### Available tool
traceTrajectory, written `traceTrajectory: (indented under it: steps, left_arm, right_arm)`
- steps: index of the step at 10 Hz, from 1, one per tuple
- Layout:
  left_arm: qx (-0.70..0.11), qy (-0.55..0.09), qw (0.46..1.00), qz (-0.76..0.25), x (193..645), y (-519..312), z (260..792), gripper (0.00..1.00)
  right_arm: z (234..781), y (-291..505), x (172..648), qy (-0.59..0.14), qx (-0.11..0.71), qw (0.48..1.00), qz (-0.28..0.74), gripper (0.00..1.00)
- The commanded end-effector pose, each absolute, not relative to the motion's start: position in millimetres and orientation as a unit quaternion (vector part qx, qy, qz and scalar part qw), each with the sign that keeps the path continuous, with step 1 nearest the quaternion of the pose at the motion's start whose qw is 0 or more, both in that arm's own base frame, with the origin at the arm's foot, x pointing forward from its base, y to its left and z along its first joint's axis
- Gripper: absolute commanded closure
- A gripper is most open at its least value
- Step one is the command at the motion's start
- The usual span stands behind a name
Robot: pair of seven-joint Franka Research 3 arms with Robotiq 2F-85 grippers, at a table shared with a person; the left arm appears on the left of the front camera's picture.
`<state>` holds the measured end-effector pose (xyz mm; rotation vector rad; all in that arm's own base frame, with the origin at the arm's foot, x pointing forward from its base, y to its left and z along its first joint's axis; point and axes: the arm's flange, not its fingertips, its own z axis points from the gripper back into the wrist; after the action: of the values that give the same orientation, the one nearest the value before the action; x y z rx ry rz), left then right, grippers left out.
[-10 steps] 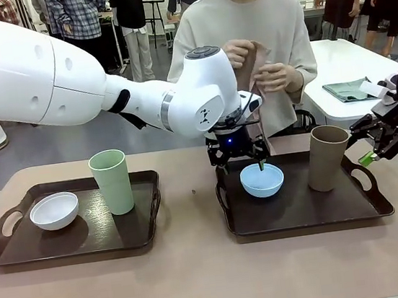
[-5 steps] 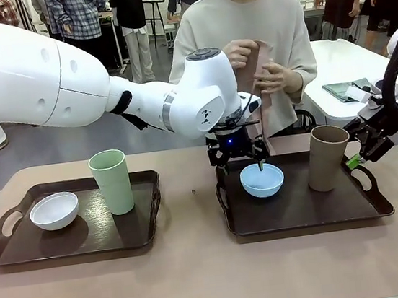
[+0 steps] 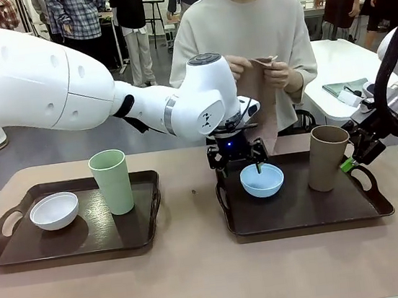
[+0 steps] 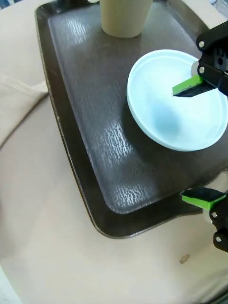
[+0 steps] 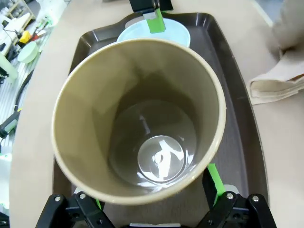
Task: Set up a tray with a mat and arrange the tableware.
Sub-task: Pick up the Picnic Bowl and Reusable plastic cup from the Handle tray in front of the human's position and hold them in the air.
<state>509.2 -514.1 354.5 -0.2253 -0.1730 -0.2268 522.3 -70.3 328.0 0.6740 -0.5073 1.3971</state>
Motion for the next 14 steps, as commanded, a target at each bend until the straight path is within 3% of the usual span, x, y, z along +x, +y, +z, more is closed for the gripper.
traceTrajectory:
  steps: [1, 12, 13, 14]
  left_arm:
    - [-0.105, -0.070, 0.987, -0.097, 516, -519, 354, 0.00]
    - [-0.089, -0.042, 0.991, -0.093, 521, -526, 334, 0.00]
    - [-0.089, -0.042, 0.991, -0.092, 522, -527, 334, 0.24]
    - [-0.087, -0.041, 0.991, -0.094, 523, -527, 333, 0.59]
  right_arm:
    - [321, -59, 529, -0.231, 0.296, 0.690, 0.618, 0.00]
    - [295, -34, 539, -0.222, 0.323, 0.670, 0.630, 0.00]
    - [295, -35, 539, -0.235, 0.322, 0.666, 0.630, 0.28]
    - [295, -37, 540, -0.238, 0.321, 0.664, 0.632, 0.60]
